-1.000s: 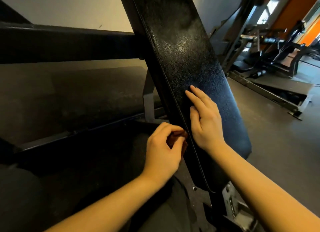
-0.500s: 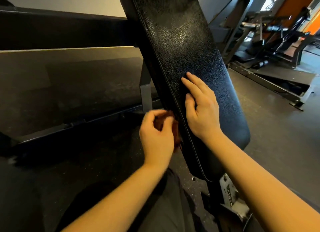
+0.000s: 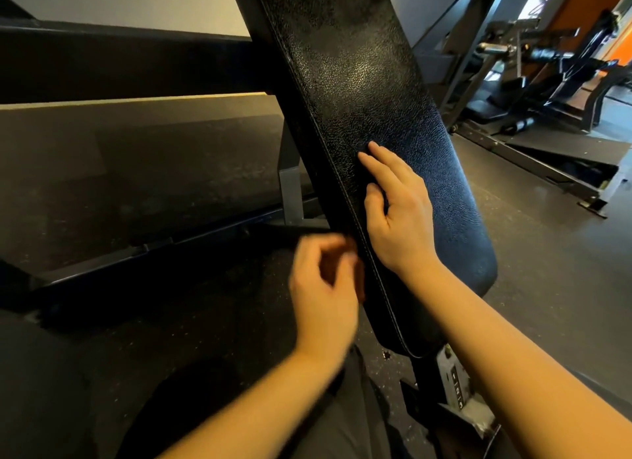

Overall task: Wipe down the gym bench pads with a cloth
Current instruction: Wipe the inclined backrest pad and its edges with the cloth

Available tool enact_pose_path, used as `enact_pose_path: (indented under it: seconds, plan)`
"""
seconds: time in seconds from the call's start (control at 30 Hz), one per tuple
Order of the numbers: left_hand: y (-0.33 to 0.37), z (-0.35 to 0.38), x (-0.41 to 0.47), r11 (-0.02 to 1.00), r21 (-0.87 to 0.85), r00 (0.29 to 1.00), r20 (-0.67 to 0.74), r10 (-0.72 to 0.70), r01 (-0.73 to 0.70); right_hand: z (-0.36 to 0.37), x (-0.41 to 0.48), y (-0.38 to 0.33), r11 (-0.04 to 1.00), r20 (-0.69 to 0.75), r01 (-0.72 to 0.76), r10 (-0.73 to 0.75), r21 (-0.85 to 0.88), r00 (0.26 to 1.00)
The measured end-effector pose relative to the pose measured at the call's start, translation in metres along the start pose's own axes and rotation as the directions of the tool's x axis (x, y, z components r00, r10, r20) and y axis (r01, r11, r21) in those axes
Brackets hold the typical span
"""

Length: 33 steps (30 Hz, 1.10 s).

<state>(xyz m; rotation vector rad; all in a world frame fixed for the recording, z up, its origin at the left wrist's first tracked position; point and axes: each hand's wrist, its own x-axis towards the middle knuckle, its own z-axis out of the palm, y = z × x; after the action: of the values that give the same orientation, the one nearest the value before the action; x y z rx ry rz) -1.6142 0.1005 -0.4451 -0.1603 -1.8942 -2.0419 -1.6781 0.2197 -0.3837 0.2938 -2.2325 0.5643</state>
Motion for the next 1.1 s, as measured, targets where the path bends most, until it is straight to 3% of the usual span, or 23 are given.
enact_pose_path:
  seconds: [0.1,0.23,0.3,0.5,0.67,0.77,0.93,1.0,1.1]
  plan:
    - [0.0,-0.005,-0.045,0.998,0.003,0.99,0.129,-0.061,0.061,0.0,-0.001,0.0,1.0,0.009,-0.006,0.006,0.003,1.0]
    - [0.006,-0.004,0.058,0.996,0.048,0.992,-0.094,0.081,-0.077,0.001,-0.001,0.0,1.0,0.009,-0.001,0.001,-0.002,1.0]
    - [0.009,-0.006,0.087,0.987,0.079,0.979,-0.138,0.147,-0.137,0.001,0.0,0.0,1.0,0.012,0.0,0.0,-0.007,1.0]
    - [-0.009,-0.009,-0.029,0.998,0.008,0.99,0.122,-0.068,0.068,0.0,-0.001,0.0,1.0,0.01,-0.006,0.006,-0.011,1.0]
    - [0.015,-0.014,0.1,0.97,0.125,0.974,-0.066,0.216,-0.207,0.0,-0.001,0.0,1.0,0.009,0.006,-0.006,-0.017,1.0]
    - [0.017,-0.011,0.101,0.97,0.127,0.971,-0.096,0.22,-0.207,0.001,0.0,0.001,1.0,0.0,0.006,-0.006,-0.01,1.0]
    - [-0.002,-0.013,-0.012,0.996,0.061,0.985,0.163,0.053,-0.064,0.002,0.0,0.002,1.0,0.006,0.0,0.0,-0.011,1.0]
    - [0.008,-0.014,0.016,0.987,0.086,0.983,0.133,0.123,-0.135,0.001,-0.001,0.001,1.0,0.007,-0.002,0.002,-0.004,1.0]
    - [0.026,-0.017,0.113,0.973,0.096,0.976,-0.039,0.213,-0.209,0.001,-0.001,0.0,1.0,0.006,0.001,-0.001,-0.017,1.0]
